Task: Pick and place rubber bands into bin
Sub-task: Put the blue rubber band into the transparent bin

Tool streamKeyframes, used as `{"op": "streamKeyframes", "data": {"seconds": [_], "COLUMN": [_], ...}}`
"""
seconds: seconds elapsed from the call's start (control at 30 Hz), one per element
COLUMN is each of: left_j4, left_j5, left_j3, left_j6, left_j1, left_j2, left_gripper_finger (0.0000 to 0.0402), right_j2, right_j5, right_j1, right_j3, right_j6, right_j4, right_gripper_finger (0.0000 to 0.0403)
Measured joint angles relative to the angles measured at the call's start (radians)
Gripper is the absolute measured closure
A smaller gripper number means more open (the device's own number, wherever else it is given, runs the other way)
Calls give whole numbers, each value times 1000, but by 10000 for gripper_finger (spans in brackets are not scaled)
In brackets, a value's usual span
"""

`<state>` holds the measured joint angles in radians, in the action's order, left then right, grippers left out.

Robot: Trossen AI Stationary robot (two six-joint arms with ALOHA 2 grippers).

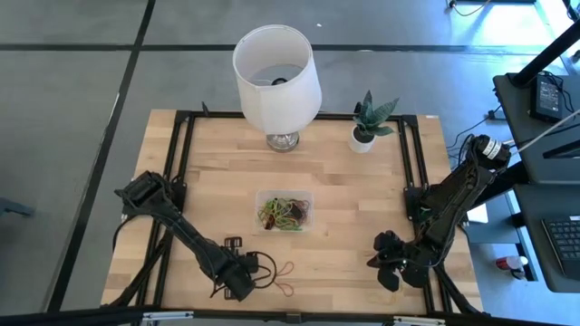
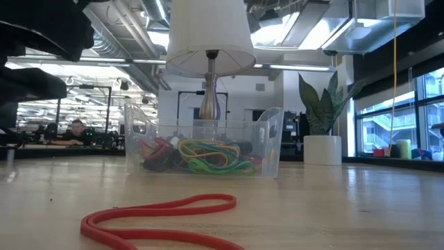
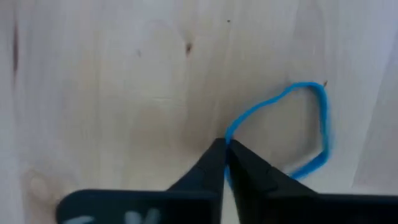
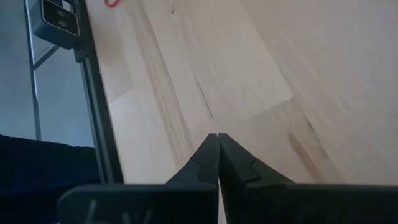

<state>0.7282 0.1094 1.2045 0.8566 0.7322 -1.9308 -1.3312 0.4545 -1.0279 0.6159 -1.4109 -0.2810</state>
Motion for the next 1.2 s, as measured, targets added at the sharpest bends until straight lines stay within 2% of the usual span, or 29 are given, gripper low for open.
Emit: {"op": "streamKeyframes", "data": {"seconds": [0.17,0.37,0.5,0.6,0.7,0.97,1.1,1.2], "left_j4": [25,197,335,386,387,342,338,337], "left_j5": [8,32,156,253,299,212,125,102], "left_j3": [22,145,257,317,337,338,338,336], "left_j6": [14,23,5,-85,-190,-443,-549,-624], "left_j1": [1,-31,-75,-126,-209,-453,-533,-570], "left_j2": [7,76,130,170,196,152,110,76], "left_gripper_finger": [399,399,399,399,400,400,400,396], "right_j2": [0,0,0,0,0,0,0,0], "right_j5": [0,0,0,1,41,77,79,80], "right_j1": [0,0,0,0,0,21,36,36], "right_j3": [0,0,0,0,0,0,0,0], "right_j6": [0,0,0,-1,-2,-2,-51,-55], "right_j4": [6,5,4,4,6,26,27,30], "right_gripper_finger": [402,402,402,402,402,402,402,402]}}
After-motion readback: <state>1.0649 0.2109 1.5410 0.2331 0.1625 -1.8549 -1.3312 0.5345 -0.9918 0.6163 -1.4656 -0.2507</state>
